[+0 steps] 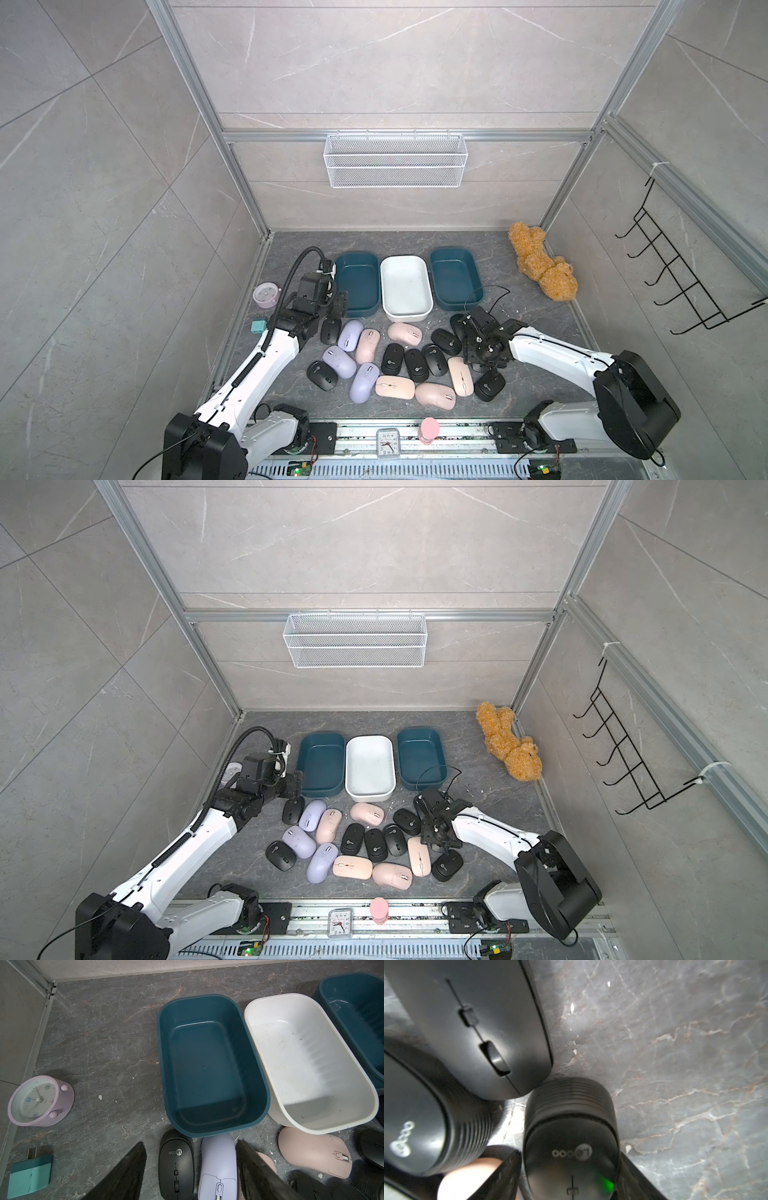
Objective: Place the mice by color into the storage box
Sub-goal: Pick up the mouse from the center of the board.
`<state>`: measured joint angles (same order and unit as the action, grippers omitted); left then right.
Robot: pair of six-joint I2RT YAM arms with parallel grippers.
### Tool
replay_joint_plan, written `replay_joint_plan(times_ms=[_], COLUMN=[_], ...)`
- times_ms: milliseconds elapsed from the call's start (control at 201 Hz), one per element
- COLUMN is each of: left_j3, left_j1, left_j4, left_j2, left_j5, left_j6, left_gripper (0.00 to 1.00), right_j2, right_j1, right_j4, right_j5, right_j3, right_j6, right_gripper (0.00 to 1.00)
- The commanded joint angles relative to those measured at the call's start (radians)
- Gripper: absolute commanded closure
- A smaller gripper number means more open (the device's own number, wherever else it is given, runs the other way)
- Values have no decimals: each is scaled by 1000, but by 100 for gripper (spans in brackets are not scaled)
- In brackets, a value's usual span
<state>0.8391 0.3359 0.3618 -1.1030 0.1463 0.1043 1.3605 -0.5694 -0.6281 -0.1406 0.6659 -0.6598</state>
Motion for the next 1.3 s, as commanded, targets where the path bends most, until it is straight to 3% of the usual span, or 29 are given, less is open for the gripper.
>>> replay_joint_plan(times_ms=[0,404,638,777,1295], left_j3=[0,2,0,0,-3], left_j1=[-6,-6,-5,-6,-6], left_j4=[-17,-17,-17,-17,-20], left_j2=[-5,-8,-5,-4,17], left_j5=[-8,-5,-7,-4,10], left_j6=[-15,-15,-14,-14,-15], left_gripper=[29,29,29,29,29], right_j2=[15,59,52,9,-147], right_j1=[-9,-9,-9,-10,-11], right_j4=[4,43,58,35,-90], right_j5=[6,-4,-2,-15,-69], right_j3=[-8,-16,-28,-24,82], right_j6=[-29,-65,-79,-88,-67], right_gripper=[29,30,46,51,52])
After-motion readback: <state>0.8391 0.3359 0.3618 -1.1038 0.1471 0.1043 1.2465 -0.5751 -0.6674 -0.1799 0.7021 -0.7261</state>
